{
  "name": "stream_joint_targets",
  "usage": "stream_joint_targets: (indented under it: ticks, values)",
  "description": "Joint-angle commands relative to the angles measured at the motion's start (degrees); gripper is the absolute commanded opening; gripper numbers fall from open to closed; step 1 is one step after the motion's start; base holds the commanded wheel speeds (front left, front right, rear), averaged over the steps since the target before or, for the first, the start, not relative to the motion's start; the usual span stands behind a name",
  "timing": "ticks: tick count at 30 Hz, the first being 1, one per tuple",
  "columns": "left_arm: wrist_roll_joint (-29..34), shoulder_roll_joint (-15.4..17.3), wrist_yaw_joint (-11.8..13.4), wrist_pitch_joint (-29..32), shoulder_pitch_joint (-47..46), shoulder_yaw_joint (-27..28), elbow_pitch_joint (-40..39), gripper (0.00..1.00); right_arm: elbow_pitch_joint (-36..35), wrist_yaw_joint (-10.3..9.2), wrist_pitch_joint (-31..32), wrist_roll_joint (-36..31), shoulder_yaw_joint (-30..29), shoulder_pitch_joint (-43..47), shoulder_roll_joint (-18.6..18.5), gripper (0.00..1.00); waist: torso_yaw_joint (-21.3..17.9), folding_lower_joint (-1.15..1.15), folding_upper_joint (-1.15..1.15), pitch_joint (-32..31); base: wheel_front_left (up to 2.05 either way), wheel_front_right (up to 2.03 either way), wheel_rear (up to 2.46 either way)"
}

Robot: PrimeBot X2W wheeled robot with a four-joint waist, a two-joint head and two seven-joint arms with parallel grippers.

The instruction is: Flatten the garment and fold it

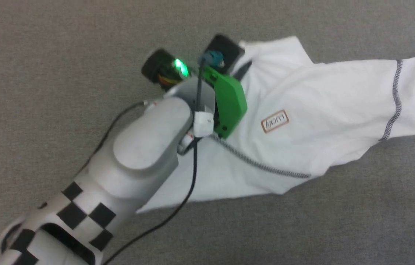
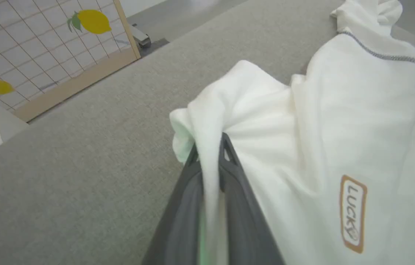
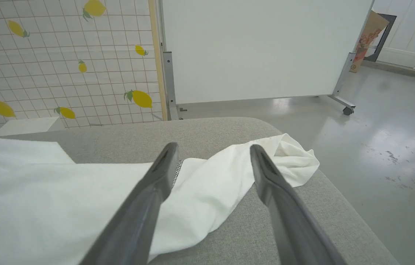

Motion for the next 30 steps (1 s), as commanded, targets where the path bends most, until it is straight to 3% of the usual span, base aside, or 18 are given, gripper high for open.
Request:
stream_joint_targets:
  ticks: [1,4,11,12,13,14,18,23,30]
  values:
    - [1.0,1.1,0.8,-1.6,-2.6,1.1,-1.3,0.0,0.4,-0.09,-0.4,0.0,0.0,-0.3,0.0,1.0,0.8,-0.01,0.0,-2.1,0.0,0.0,0.0]
    - [2.1,3.3,2.3,-4.3,-4.3,3.1,-4.6,0.0,0.8,-0.09,-0.5,0.4,0.2,0.1,0.0,1.0,0.9,-0.01,0.0,-3.3,0.0,0.0,0.0]
    - [6.2,9.3,9.3,-10.2,-4.7,7.3,-8.2,0.0,1.3,-0.09,-1.3,1.7,0.4,0.3,0.0,1.0,-0.7,-0.01,0.0,-1.0,0.0,0.0,0.0]
    - [6.7,10.1,9.7,-10.0,-4.2,7.1,-7.4,0.26,1.3,-0.09,-1.4,1.8,0.6,0.1,0.0,1.0,-1.2,-0.01,0.0,-0.4,0.0,0.0,0.0]
    - [6.5,10.4,10.2,-10.1,-3.7,7.3,-6.5,0.36,1.4,-0.09,-1.6,1.9,0.6,-0.1,0.0,1.0,-1.5,-0.01,0.0,0.1,0.0,0.0,0.0]
    - [6.2,10.8,11.0,-10.5,-3.0,7.9,-5.3,1.0,1.5,-0.09,-1.7,1.9,0.8,-0.4,0.0,1.0,-2.0,-0.01,0.0,0.7,0.0,0.0,0.0]
    - [4.2,10.5,12.5,-12.4,-0.8,9.9,-2.1,1.0,2.1,-0.09,-2.1,1.9,0.9,-1.2,0.0,1.0,-3.3,-0.01,0.0,2.1,0.0,0.0,0.0]
    - [2.5,9.2,11.9,-16.2,0.0,11.1,-1.8,1.0,2.9,-0.09,-2.5,1.8,0.2,-1.2,0.0,1.0,-3.1,-0.01,0.0,1.8,0.0,0.0,0.0]
    - [1.5,9.0,14.2,-24.3,7.1,13.7,-13.0,1.0,4.0,-0.09,-2.5,1.7,0.5,-0.3,0.0,1.0,-1.2,-0.01,0.0,-2.8,0.0,0.0,0.0]
